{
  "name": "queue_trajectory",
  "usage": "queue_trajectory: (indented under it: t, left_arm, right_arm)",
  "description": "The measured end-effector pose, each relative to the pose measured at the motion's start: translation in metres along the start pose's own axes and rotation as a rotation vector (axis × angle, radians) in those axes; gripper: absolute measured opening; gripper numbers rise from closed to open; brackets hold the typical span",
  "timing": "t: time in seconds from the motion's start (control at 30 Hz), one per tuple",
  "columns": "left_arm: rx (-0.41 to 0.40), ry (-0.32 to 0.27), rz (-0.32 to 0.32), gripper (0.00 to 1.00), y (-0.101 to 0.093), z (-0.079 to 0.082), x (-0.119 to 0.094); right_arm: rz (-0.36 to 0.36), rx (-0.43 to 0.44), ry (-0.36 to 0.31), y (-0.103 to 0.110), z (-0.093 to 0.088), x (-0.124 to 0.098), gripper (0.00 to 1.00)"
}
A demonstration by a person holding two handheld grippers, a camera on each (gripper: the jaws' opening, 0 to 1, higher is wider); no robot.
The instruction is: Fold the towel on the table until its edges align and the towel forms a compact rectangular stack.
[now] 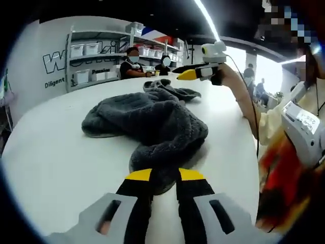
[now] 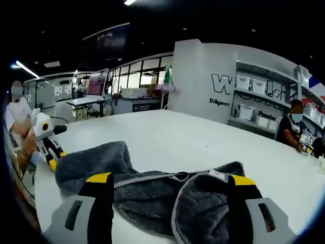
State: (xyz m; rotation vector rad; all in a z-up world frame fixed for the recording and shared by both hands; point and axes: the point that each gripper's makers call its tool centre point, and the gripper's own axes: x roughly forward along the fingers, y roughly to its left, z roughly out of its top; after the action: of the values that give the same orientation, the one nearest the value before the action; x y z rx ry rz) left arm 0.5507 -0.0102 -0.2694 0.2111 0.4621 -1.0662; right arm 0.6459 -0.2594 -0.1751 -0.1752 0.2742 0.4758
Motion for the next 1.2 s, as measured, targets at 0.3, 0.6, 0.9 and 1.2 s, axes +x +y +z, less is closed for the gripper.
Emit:
queue_trajectory:
  t: [0.3, 0.6, 0.9, 1.2]
  left_arm:
    - [-0.027, -0.008, -0.031, 0.03, -0.006, 0.002, -0.001]
    - [-0.103, -0.105, -0.088, 0.02, -0.018, 0.022, -0.012]
    - [-0.271, -0.408, -0.256, 0.02, -0.039, 0.087, -0.045]
    - [-0.307, -0.571, -0.284, 0.02, -0.039, 0.127, -0.074]
  right_arm:
    - [0.015, -0.002, 0.018, 0.003, -0.004, 0.002, 0.94]
    - [0.021, -0.008, 0.028, 0.005, -0.006, 0.003, 0.94]
    - [0.022, -0.010, 0.022, 0.004, -0.004, 0.002, 0.94]
    - [0.020, -0.011, 0.020, 0.004, -0.004, 0.001, 0.94]
